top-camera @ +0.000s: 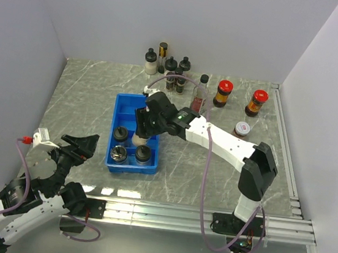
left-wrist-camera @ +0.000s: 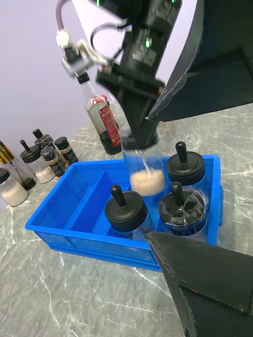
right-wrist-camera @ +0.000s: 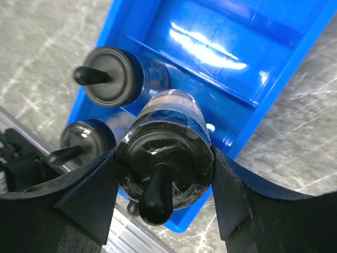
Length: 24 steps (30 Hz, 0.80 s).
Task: Organize the condiment bottles
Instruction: Place the bottle in the storage box.
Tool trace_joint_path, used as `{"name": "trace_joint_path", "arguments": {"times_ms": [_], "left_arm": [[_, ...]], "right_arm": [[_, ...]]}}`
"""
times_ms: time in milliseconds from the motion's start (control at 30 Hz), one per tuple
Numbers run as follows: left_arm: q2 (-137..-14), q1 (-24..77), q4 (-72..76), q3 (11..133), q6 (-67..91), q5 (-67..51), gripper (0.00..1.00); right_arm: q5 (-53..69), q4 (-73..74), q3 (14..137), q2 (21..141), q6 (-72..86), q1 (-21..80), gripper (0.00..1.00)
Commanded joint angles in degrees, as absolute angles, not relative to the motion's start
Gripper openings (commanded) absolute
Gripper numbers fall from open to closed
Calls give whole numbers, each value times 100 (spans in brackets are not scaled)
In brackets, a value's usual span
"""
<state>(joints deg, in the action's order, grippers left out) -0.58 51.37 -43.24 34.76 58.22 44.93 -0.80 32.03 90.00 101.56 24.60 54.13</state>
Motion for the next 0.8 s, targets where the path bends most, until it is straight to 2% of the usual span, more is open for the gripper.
{"name": "trace_joint_path", "arguments": {"times_ms": [0,633,700,733,767], "left_arm": [[44,5150,-4324,3595,5862,4579,91],[44,5150,-4324,3595,5836,4614,92],[44,5150,-4324,3603,5836,4614,92],[44,5150,-4316,3604,5836,4614,92],[44,5150,-4315,3604,5827,4623,92]], "right_arm": [[-167,2909,9079,10239,2496,5467,0],[-1063,3428,9492,10810,2268,5581,0],[-1072,3454,9527,10863,2276,5607,5],[-1090,3445,9588,10924,2276,5634,19],[-1116,3463,9624,10968,2276,5634,23]]}}
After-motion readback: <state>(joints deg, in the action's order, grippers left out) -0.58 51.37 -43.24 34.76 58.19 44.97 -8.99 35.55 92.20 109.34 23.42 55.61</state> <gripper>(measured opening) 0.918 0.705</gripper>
